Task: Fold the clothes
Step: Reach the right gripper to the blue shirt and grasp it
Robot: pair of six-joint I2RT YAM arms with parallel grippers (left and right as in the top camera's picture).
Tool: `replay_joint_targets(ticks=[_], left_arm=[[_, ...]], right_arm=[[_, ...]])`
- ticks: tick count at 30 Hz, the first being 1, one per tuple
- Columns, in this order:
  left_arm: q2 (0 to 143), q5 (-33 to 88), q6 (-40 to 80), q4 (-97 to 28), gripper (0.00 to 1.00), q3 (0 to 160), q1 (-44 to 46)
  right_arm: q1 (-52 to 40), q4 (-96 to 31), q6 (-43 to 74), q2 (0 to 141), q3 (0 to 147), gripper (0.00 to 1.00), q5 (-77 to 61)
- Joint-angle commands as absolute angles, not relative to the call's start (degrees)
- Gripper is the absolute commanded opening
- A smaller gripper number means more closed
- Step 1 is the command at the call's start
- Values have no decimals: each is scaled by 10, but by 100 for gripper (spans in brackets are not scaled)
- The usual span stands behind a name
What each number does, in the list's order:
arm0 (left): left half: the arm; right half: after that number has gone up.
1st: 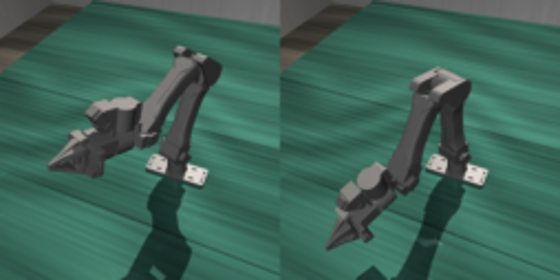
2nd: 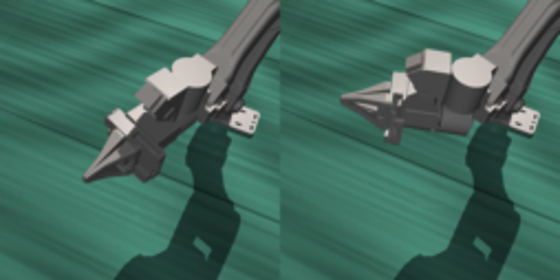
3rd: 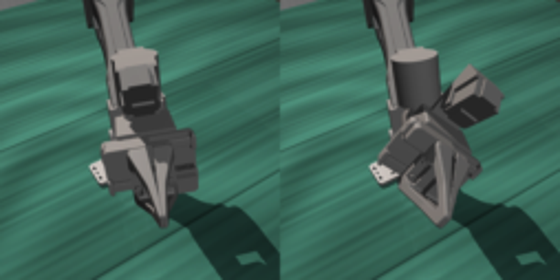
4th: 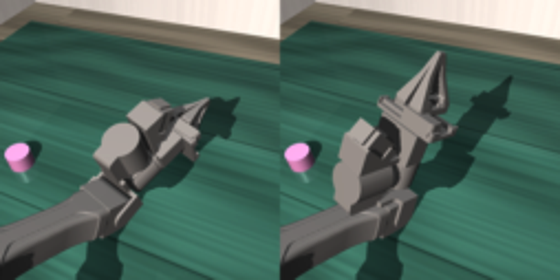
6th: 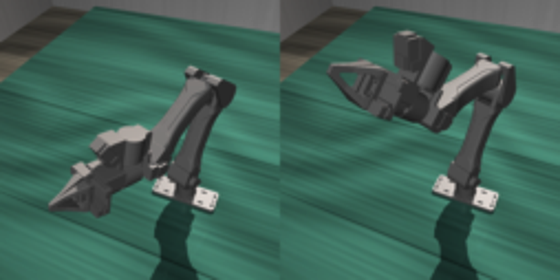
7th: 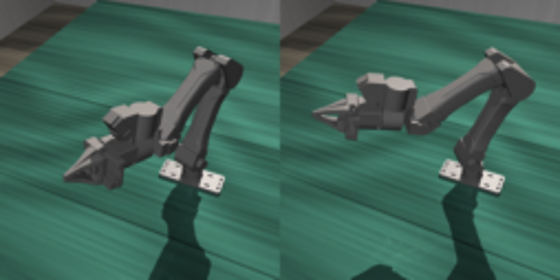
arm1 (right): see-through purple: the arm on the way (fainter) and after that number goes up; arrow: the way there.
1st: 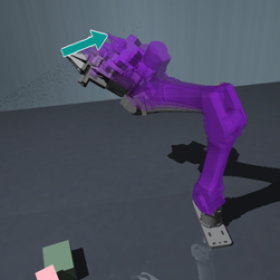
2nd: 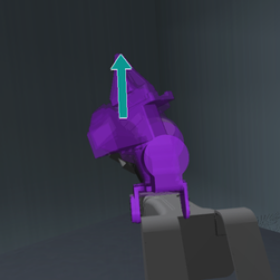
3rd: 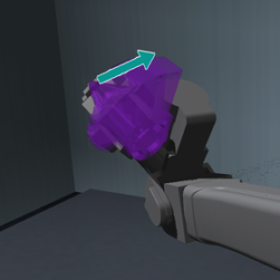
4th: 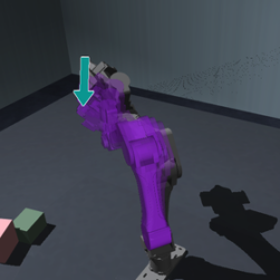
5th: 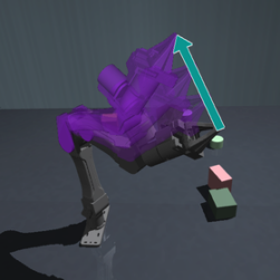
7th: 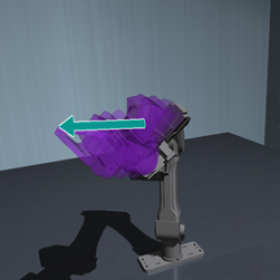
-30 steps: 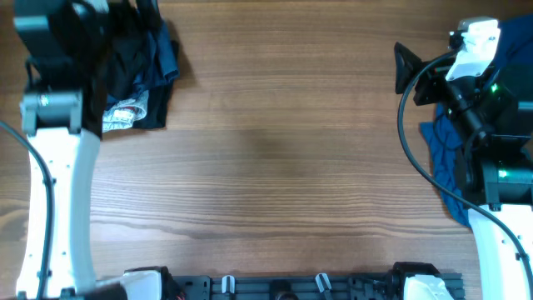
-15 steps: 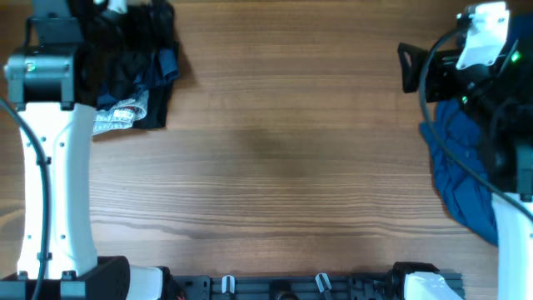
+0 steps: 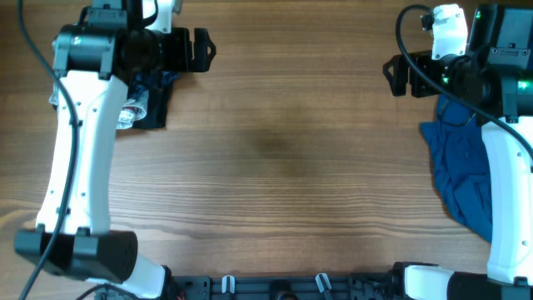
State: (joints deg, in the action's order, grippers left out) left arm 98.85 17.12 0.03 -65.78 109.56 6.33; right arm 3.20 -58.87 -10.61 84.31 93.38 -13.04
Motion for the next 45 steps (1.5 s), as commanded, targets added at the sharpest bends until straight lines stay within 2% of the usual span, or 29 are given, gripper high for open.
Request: replay_joint_targets(ticks=[1,3,5,20,33,38,45], left_arm=[[1009,230,-9,-656,100,1098,65],[1010,229,-9,-652,100,1098,65],[1009,229,-9,-647,100,1098,65],[1057,229,-8,-650,100,1097,70],[1143,229,-9,-636,100,1097,141],[1144,222,-9,-617,100,1097,163],[1144,214,-8,-620,100,1097,167]], right_arm=[[35,-565,-88,849,941,100,-65],[35,-542,-41,851,941,100,27],[42,-527,-27,856,941,100,57],[165,-604,17,953,941,98,-20],[253,-606,30,1037,940,99,-33],[256,-631,30,1093,940,88,-33],[269,-617,47,1133,914,82,-35]])
